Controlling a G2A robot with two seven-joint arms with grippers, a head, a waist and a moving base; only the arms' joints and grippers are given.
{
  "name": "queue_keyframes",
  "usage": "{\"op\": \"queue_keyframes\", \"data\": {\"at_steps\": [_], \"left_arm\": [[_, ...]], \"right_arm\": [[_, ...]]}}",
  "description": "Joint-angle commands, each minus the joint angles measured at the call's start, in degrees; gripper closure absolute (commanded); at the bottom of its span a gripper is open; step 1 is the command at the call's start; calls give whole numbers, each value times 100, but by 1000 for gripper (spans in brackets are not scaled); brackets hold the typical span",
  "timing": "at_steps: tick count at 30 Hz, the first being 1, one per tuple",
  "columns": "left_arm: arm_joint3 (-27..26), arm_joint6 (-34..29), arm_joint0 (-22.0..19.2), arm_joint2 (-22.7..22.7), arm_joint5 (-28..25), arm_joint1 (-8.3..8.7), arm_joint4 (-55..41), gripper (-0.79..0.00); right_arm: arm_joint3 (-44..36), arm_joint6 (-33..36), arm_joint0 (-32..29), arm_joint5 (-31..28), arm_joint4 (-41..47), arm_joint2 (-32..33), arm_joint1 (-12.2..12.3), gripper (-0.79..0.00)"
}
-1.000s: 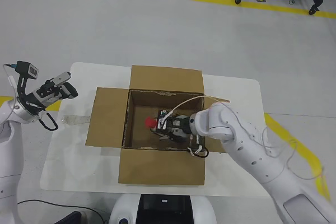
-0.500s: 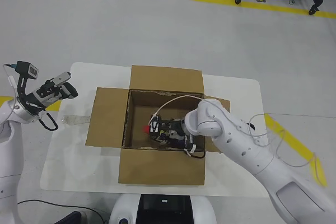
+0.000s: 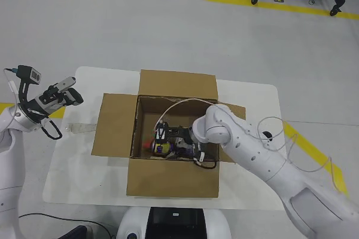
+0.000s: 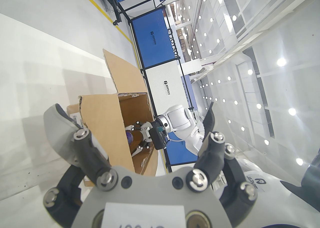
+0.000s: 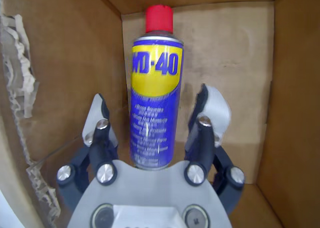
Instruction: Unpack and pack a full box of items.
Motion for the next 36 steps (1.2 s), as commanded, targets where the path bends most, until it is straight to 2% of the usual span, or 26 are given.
{"op": "queue_keyframes", "data": {"at_steps": [1,6,13,23,29,36], "left_arm": [[0,0,0,0,0,0,0,-785],[0,0,0,0,0,0,0,-785],[0,0,0,0,0,0,0,-785],[0,0,0,0,0,0,0,-785],[0,0,0,0,0,0,0,-785],[0,0,0,0,0,0,0,-785]], "right_arm": [[-14,-268,-43,-34,-53,113,32,-785],[-249,-952,-369,83,-500,620,236,-785],[-1172,-1395,-1174,463,-1070,1541,608,-785],[-2693,-1540,-2310,710,-1594,2511,955,-785],[-3343,-1480,-2970,783,-1872,3172,1137,-785],[-3953,-1784,-4054,887,-1938,4135,1333,-785]]}}
